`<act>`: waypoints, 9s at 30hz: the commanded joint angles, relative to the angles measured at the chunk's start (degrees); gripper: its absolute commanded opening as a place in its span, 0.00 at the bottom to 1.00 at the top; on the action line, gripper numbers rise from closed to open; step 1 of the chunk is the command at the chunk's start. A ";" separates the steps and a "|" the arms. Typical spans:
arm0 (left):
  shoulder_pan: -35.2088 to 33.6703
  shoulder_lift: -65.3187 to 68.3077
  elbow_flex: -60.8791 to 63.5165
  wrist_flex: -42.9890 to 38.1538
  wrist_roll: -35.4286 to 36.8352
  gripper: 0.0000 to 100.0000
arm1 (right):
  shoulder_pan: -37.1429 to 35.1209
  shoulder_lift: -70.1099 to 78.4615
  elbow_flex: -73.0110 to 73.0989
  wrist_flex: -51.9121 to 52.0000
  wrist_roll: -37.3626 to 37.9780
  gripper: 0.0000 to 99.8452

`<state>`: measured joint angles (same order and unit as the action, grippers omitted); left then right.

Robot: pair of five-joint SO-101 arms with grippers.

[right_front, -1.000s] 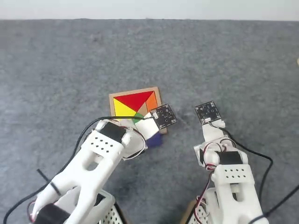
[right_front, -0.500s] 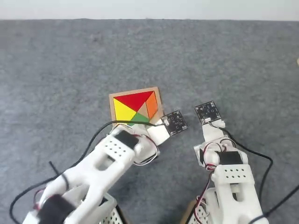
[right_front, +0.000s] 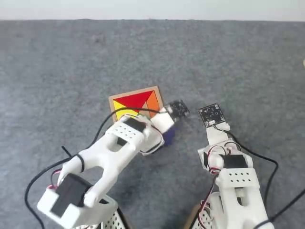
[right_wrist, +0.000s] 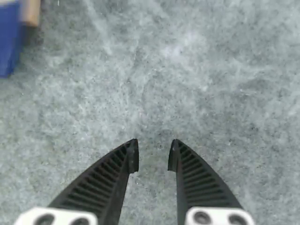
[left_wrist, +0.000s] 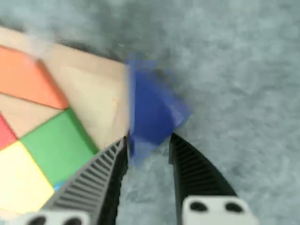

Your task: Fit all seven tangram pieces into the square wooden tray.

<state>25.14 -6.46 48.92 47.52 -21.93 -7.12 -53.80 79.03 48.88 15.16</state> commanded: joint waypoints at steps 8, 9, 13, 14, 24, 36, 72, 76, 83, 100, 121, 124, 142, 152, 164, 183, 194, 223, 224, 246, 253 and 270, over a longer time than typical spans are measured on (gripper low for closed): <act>-2.81 1.32 -6.02 -1.14 -0.88 0.15 | 0.40 -1.27 -0.35 -0.66 0.62 0.11; -2.64 1.32 -6.20 -1.14 -0.88 0.15 | 0.40 -1.27 -0.35 -0.66 0.62 0.11; -1.32 1.32 -7.43 -1.05 -1.23 0.15 | 0.40 -1.27 -0.44 -0.66 0.62 0.11; -0.62 1.32 -7.43 -0.70 -2.37 0.16 | 0.40 -1.27 -0.35 -0.66 0.62 0.11; 6.33 1.85 -11.12 2.90 -8.62 0.23 | 0.40 -1.27 -0.35 -0.66 0.62 0.11; 6.59 2.55 -11.38 1.23 -12.92 0.23 | 0.40 -1.19 -0.35 -0.75 0.62 0.11; 0.79 19.43 -25.19 11.25 -21.27 0.23 | 27.91 -1.80 -8.18 -0.31 -4.40 0.11; 2.64 19.52 -24.84 13.19 -21.36 0.23 | 28.09 -1.80 -8.18 -0.31 -4.48 0.11; 3.69 18.90 -25.19 9.58 -13.54 0.23 | 28.35 -1.80 -8.62 -0.13 -4.57 0.11; 4.57 23.91 -31.87 12.04 -5.01 0.23 | 27.91 -1.80 -10.02 0.92 -4.66 0.11; 4.57 27.87 -36.53 16.62 -6.15 0.23 | 27.82 -1.80 -10.02 0.92 -4.66 0.11; 4.75 27.87 -36.79 17.14 -8.18 0.23 | 27.82 -1.80 -10.02 0.92 -4.66 0.11; 7.91 31.21 -39.96 23.47 -10.99 0.06 | 27.82 -1.80 -9.93 0.92 -4.66 0.11; 4.22 17.23 -42.86 19.78 -3.52 0.08 | 27.12 -1.80 -10.11 0.92 -4.57 0.11; -38.95 -15.30 -42.07 32.18 9.23 0.20 | 0.57 -1.19 -21.98 15.69 2.64 0.11; -70.24 -4.66 -19.30 6.77 4.48 0.20 | -43.30 51.03 -58.11 18.33 24.18 0.12; -82.81 15.12 -43.91 10.29 0.97 0.20 | -44.09 59.91 -62.77 9.01 18.46 0.28; -82.37 32.44 -67.21 19.60 0.79 0.20 | -47.16 64.66 -63.12 15.34 34.37 0.29; -82.37 32.44 -67.21 19.52 0.79 0.20 | -47.16 65.80 -63.21 14.90 34.37 0.29; -82.46 32.53 -67.03 18.20 0.79 0.20 | -50.68 74.24 -73.32 18.77 19.96 0.28; -82.46 32.53 -67.03 18.29 0.79 0.20 | -50.59 74.33 -73.14 19.74 20.13 0.08; -82.37 32.70 -66.95 18.20 0.79 0.20 | -41.36 71.60 -81.93 35.38 33.49 0.04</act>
<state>-57.49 26.68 -15.60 66.51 -20.53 -52.04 21.10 2.55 79.47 43.03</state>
